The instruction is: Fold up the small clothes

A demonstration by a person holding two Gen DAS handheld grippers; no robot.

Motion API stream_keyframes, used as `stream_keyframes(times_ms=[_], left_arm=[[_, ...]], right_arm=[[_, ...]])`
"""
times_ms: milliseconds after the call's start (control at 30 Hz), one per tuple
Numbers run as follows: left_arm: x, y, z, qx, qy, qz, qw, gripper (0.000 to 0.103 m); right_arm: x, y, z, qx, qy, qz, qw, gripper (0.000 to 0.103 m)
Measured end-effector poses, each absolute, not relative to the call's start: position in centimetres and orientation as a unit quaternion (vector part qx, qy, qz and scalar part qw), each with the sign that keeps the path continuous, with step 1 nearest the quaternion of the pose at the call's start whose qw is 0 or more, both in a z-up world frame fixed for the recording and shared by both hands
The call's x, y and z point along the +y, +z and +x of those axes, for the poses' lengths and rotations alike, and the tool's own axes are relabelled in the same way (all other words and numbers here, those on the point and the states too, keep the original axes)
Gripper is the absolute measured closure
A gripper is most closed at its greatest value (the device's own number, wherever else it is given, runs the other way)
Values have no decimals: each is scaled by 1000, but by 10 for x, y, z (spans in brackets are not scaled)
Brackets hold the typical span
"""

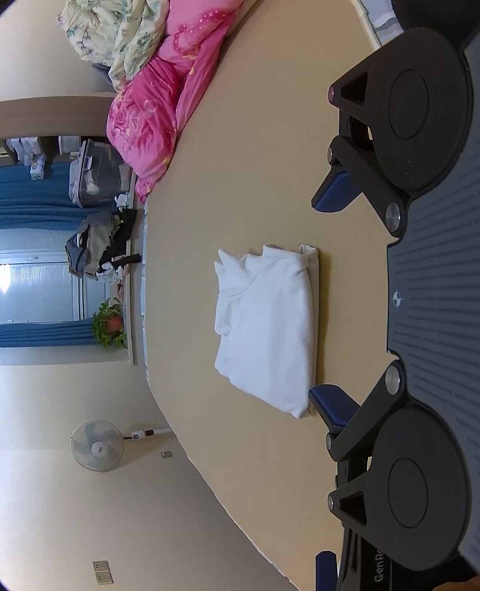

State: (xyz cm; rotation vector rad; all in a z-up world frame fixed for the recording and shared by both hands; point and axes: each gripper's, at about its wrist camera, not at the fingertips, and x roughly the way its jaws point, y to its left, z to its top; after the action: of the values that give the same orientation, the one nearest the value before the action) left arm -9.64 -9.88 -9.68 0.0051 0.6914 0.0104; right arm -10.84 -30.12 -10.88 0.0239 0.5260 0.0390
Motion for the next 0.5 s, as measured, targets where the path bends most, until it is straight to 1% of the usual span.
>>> stream_keyframes(times_ms=[500], left_arm=[[-94,-91,-99,315,1,-1,949,0]], right_arm=[[-295,-111,-106,262,17,-9,965,4]])
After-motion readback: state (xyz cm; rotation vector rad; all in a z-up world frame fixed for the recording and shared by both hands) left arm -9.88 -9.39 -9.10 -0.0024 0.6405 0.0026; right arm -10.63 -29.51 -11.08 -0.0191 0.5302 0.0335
